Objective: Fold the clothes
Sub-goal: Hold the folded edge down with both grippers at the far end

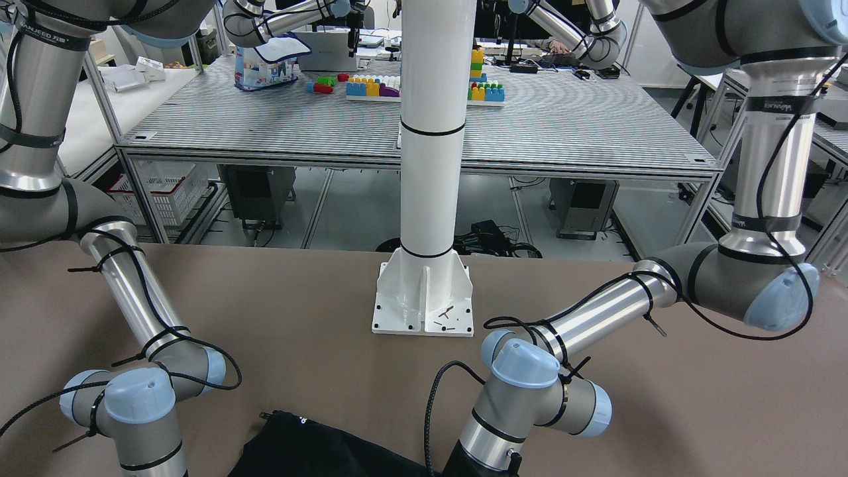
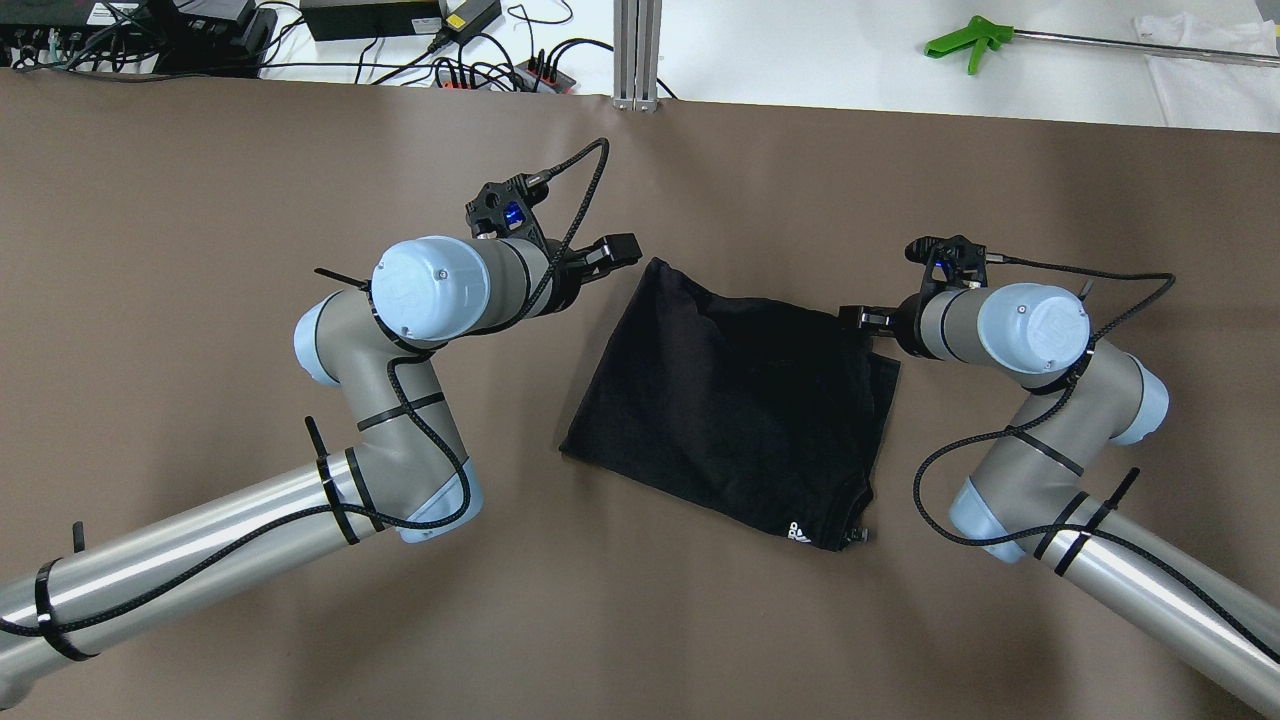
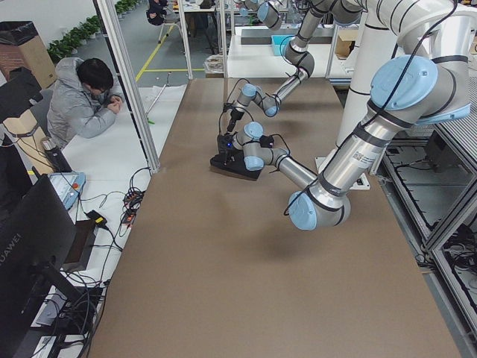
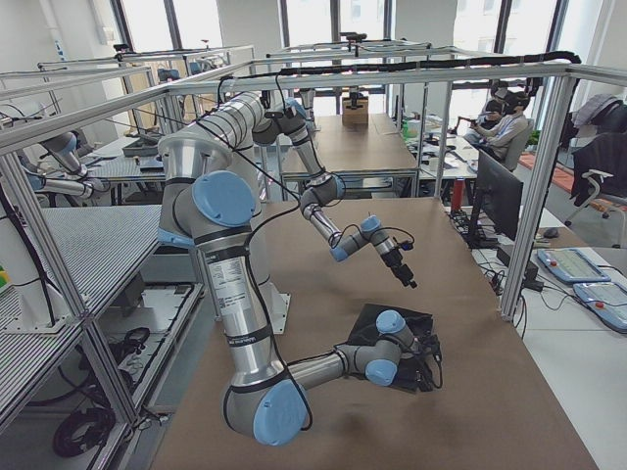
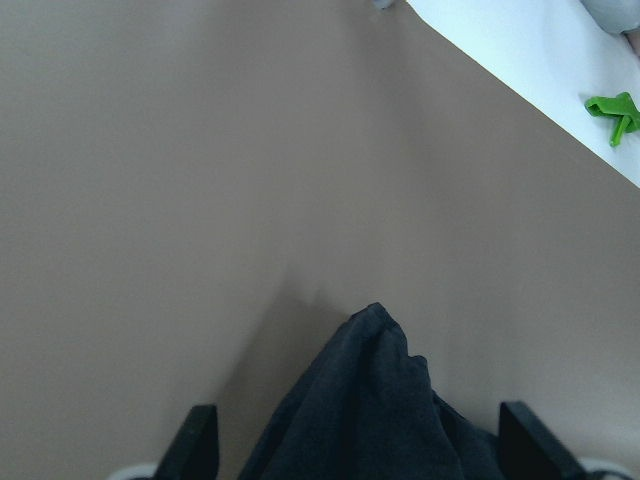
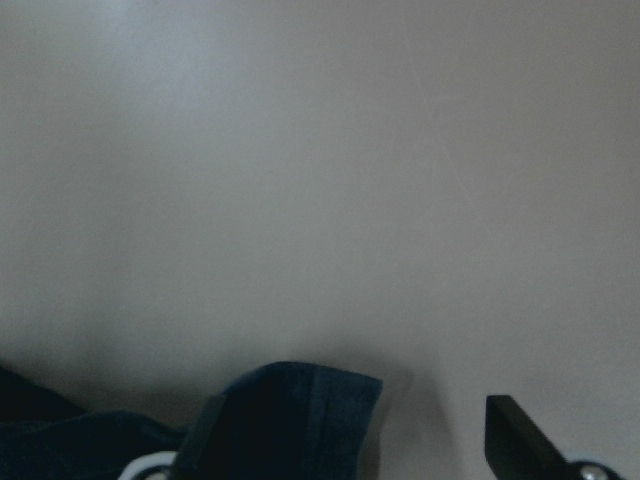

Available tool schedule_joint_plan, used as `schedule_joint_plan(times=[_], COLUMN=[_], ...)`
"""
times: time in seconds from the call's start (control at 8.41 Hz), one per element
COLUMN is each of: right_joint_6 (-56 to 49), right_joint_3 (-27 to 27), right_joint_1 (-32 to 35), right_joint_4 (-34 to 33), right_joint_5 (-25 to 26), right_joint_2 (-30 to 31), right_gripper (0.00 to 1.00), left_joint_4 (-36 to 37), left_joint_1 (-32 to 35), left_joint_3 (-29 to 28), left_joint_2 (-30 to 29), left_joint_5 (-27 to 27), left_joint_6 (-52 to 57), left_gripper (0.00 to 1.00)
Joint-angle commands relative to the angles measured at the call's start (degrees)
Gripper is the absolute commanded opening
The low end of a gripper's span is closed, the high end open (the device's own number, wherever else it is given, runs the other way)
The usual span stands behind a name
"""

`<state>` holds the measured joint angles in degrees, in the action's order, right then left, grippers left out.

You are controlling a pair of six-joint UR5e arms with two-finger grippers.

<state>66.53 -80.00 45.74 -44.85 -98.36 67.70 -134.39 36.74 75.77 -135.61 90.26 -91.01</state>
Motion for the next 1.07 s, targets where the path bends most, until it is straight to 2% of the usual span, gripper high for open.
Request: schedule_joint_plan(times=[0.0, 0.12, 0.24, 0.36, 0.59, 0.71, 0.95], right_joint_6=[0.18, 0.18, 0.18, 0.18, 0.18, 0.27, 0.27], right_joint_3=[0.02, 0.1, 0.89, 1.42, 1.51, 1.51, 0.9], right_joint_1=[-0.13, -0.13, -0.22, -0.22, -1.0, -1.18, -1.18], right_joint_4=[-0.07, -0.07, 0.02, 0.02, 0.02, 0.02, 0.02], right_joint_5=[0.01, 0.01, 0.01, 0.01, 0.97, 1.41, 1.42], right_joint_2=[-0.03, -0.29, -0.64, -1.08, -1.17, -1.17, -1.08], right_gripper=[0.88, 0.72, 0.51, 0.38, 0.35, 0.3, 0.0], left_joint_4=[0.0, 0.0, 0.0, 0.09, 0.09, 0.09, 0.09], left_joint_1=[0.0, 0.0, 0.0, 0.0, 0.0, 0.09, 0.09], left_joint_3=[-0.01, -0.01, -0.01, -0.01, -0.01, -0.01, -0.01], left_joint_2=[-0.01, -0.01, -0.01, -0.01, 0.08, 0.08, -0.01], left_joint_5=[0.0, 0.0, 0.0, 0.0, 0.0, 0.0, 0.0], left_joint_6=[0.04, 0.04, 0.04, 0.04, 0.04, 0.48, 1.01], left_gripper=[1.0, 1.0, 1.0, 1.0, 1.0, 1.0, 1.0])
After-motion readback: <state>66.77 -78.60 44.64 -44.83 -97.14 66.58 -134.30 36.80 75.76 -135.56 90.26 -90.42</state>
